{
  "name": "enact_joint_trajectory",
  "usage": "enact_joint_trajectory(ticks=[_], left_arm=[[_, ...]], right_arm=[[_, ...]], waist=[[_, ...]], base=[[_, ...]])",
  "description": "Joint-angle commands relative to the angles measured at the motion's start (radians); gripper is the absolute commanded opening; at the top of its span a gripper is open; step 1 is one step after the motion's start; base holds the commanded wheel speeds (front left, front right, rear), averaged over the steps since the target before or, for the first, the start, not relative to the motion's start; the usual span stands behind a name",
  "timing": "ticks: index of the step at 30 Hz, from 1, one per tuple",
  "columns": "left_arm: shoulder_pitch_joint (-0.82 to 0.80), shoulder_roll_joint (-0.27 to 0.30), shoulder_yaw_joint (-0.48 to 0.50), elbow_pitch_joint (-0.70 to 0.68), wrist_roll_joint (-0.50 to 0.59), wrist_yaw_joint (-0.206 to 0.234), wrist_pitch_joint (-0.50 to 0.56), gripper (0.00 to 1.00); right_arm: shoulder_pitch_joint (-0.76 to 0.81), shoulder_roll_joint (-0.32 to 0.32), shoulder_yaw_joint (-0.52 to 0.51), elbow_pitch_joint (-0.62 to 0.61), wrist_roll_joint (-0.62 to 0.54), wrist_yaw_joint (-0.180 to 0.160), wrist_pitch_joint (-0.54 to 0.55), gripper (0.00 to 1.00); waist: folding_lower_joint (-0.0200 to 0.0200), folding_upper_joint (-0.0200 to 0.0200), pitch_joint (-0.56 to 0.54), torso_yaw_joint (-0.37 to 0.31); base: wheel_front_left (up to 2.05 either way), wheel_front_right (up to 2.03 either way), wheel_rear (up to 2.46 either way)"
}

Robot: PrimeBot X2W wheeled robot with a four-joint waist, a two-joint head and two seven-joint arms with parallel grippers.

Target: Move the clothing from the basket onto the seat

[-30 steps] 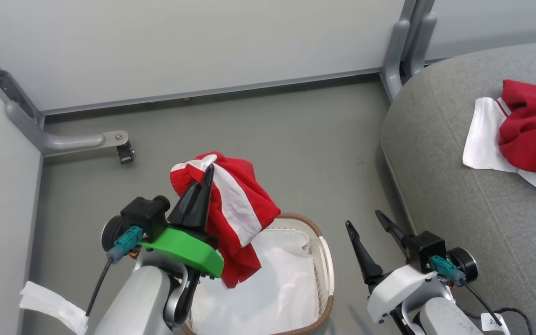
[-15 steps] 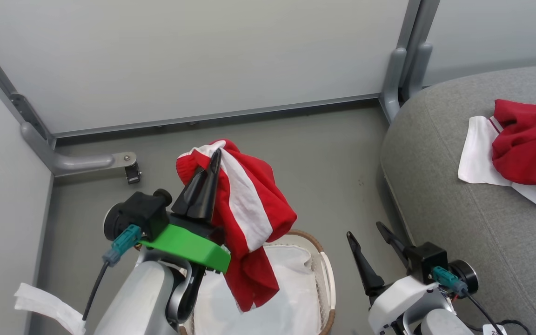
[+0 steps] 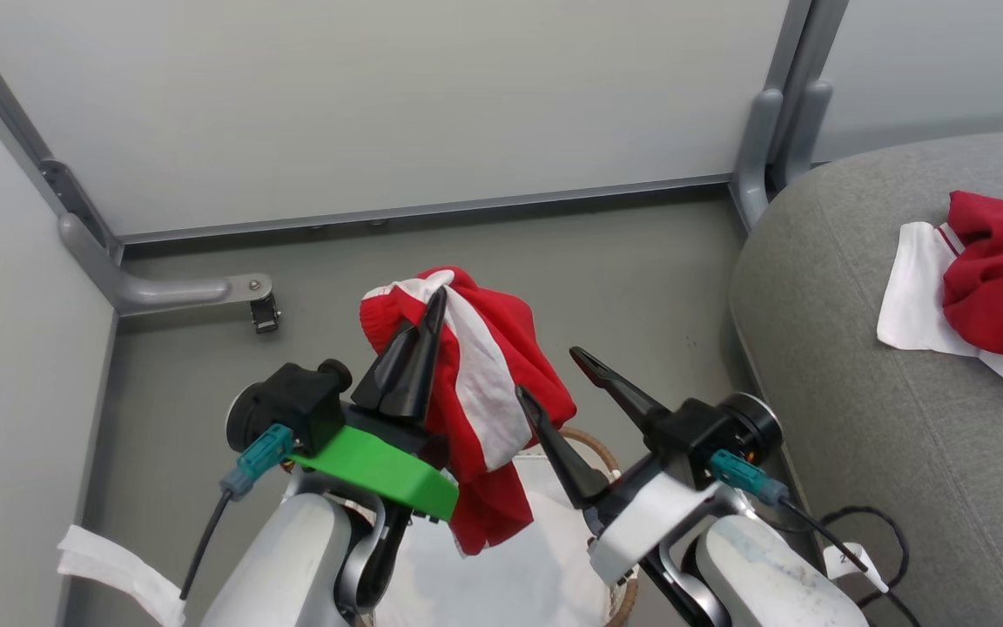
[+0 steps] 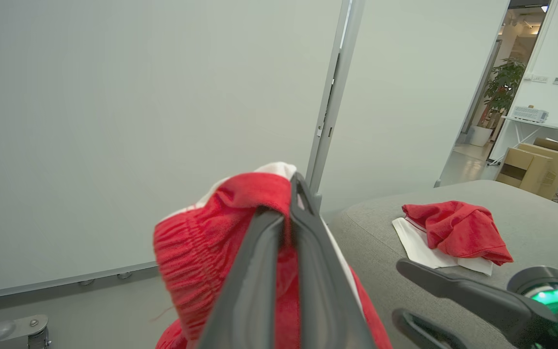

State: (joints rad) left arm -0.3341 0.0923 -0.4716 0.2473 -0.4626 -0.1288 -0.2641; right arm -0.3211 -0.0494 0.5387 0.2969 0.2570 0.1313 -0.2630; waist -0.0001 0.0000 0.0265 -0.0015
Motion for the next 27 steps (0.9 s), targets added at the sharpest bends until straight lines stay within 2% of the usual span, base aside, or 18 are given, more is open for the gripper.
enact_joint_trajectory(ticks=[1, 9, 18, 19, 20, 21, 27], left_arm=[[-0.013, -0.001, -0.007, 0.001, -0.006, -0.002, 0.0, 0.0], [-0.038, -0.021, -0.076, -0.006, -0.038, -0.002, -0.001, 0.0], [-0.053, -0.031, -0.132, -0.01, -0.061, -0.002, 0.0, 0.0], [-0.054, -0.032, -0.133, -0.01, -0.063, -0.002, 0.0, 0.0], [-0.055, -0.032, -0.134, -0.011, -0.064, -0.002, 0.0, 0.0], [-0.054, -0.032, -0.133, -0.012, -0.065, -0.002, 0.0, 0.0], [-0.045, -0.029, -0.103, 0.002, -0.049, -0.002, 0.0, 0.0]], right_arm=[[-0.032, -0.003, 0.023, 0.0, 0.01, -0.001, -0.003, 1.0], [-0.129, -0.004, 0.091, 0.096, -0.002, -0.001, -0.002, 1.0], [-0.121, -0.004, 0.134, 0.251, 0.027, -0.001, -0.002, 1.0], [-0.119, -0.004, 0.135, 0.254, 0.034, -0.001, -0.002, 0.67], [-0.118, -0.004, 0.137, 0.257, 0.039, -0.001, -0.002, 0.24], [-0.118, -0.004, 0.136, 0.254, 0.044, -0.001, -0.003, 0.0], [-0.112, -0.004, 0.098, 0.233, 0.036, -0.001, -0.002, 0.0]], waist=[[0.0001, 0.0, 0.003, 0.014], [0.0001, 0.0, 0.002, 0.077], [0.0001, 0.0, -0.005, 0.117], [0.0001, 0.0, -0.004, 0.118], [0.0001, 0.0, -0.003, 0.119], [0.0001, 0.0, -0.001, 0.118], [0.0001, 0.0, 0.012, 0.098]], base=[[0.0, 0.0, 0.0], [0.0, 0.0, 0.0], [0.0, 0.0, 0.0], [0.0, 0.0, 0.0], [0.0, 0.0, 0.0], [0.0, 0.0, 0.0], [0.0, 0.0, 0.0]])
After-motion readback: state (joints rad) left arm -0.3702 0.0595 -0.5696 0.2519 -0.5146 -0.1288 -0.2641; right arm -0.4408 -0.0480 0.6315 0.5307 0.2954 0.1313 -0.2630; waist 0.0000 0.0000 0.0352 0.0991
